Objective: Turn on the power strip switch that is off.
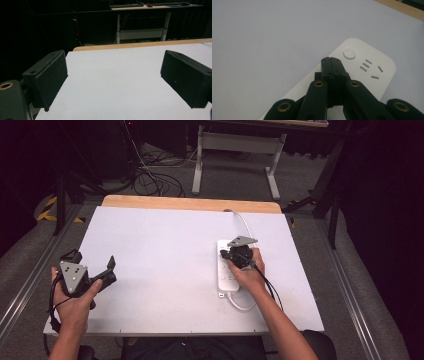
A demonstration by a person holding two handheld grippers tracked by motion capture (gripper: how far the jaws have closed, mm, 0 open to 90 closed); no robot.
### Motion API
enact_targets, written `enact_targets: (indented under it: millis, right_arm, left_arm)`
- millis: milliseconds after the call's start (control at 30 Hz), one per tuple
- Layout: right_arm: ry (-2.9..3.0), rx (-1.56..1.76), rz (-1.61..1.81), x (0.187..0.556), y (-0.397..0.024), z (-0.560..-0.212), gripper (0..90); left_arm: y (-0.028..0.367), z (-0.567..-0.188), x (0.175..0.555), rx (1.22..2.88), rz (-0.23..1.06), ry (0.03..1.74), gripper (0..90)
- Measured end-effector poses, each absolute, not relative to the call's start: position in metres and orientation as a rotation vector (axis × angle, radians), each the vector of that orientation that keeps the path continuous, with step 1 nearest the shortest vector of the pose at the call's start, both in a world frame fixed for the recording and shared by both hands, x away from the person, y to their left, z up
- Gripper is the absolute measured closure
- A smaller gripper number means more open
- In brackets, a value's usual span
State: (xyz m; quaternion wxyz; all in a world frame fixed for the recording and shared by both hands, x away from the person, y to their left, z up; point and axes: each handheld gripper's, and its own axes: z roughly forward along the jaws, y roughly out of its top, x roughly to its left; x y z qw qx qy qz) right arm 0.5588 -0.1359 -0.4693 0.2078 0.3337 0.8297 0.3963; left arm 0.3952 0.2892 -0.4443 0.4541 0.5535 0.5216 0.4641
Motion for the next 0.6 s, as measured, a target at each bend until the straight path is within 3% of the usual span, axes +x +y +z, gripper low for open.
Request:
enact_targets:
  millis: [600]
  right_arm:
    - [2.287,0.941,1.132,0.5595,-0.1393,-0.4702,90.0]
  left_arm:
    - [0.2891,-0.4444,0.3969,1.364,1.143,1.287,7.7]
